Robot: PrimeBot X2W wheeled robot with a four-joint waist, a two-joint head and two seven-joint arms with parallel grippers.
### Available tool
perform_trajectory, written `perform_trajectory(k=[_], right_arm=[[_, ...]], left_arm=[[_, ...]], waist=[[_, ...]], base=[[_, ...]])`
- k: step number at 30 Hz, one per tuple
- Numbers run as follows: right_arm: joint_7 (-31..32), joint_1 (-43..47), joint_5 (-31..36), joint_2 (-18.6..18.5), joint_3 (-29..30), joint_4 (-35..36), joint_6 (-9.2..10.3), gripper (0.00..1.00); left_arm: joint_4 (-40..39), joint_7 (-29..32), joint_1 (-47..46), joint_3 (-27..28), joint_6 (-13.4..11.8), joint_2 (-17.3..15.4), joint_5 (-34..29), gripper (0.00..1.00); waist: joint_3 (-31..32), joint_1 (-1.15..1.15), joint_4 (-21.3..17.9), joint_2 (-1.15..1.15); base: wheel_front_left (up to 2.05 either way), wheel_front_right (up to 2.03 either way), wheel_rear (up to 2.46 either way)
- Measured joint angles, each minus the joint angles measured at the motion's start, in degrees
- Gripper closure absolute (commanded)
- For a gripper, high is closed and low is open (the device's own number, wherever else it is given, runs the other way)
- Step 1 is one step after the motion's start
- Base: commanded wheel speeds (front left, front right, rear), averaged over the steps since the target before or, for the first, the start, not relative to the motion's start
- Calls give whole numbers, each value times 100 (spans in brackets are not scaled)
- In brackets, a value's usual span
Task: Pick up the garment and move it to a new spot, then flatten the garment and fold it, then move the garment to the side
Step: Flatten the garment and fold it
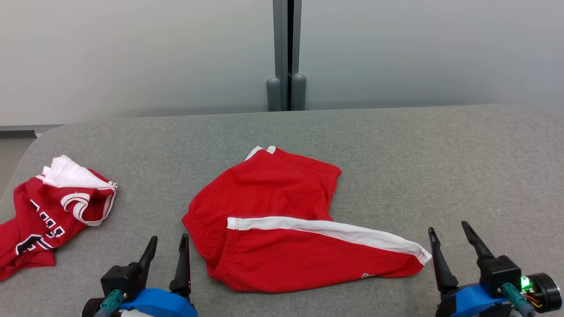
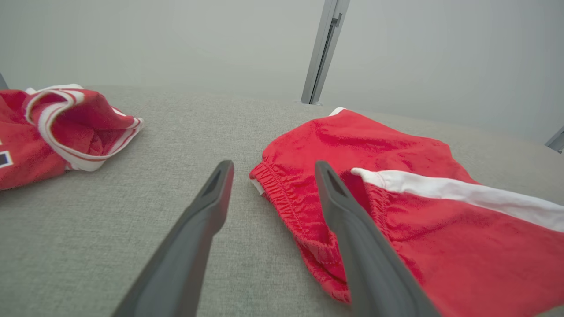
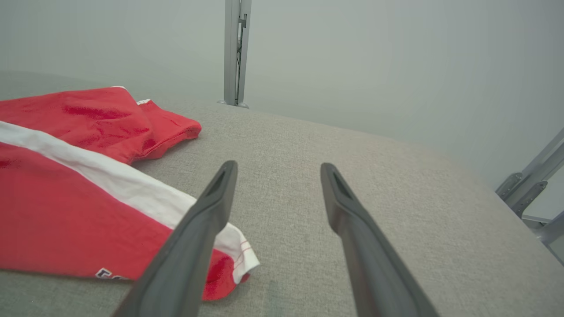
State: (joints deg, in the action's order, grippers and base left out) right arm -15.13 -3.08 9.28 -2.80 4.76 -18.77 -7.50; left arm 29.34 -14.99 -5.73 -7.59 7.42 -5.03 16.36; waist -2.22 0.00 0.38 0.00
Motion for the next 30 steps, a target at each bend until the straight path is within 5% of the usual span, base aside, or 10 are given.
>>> perform_trajectory(k=[13,24,30], right_arm=[[0,-59,-1311,1,-189,215,1,0],[0,-45,-1389,2,-289,-214,1,0],[0,-52,-1388,2,-403,-275,1,0]], left_arm=[[-258,0,126,665,-134,144,-606,0],[-164,0,214,639,-115,186,-782,0],[91,0,157,94,-30,194,-316,0]], waist=[[353,0,-100,0],[433,0,-83,0],[296,0,-157,0]], base=[[0,0,0],[0,0,0],[0,0,0]])
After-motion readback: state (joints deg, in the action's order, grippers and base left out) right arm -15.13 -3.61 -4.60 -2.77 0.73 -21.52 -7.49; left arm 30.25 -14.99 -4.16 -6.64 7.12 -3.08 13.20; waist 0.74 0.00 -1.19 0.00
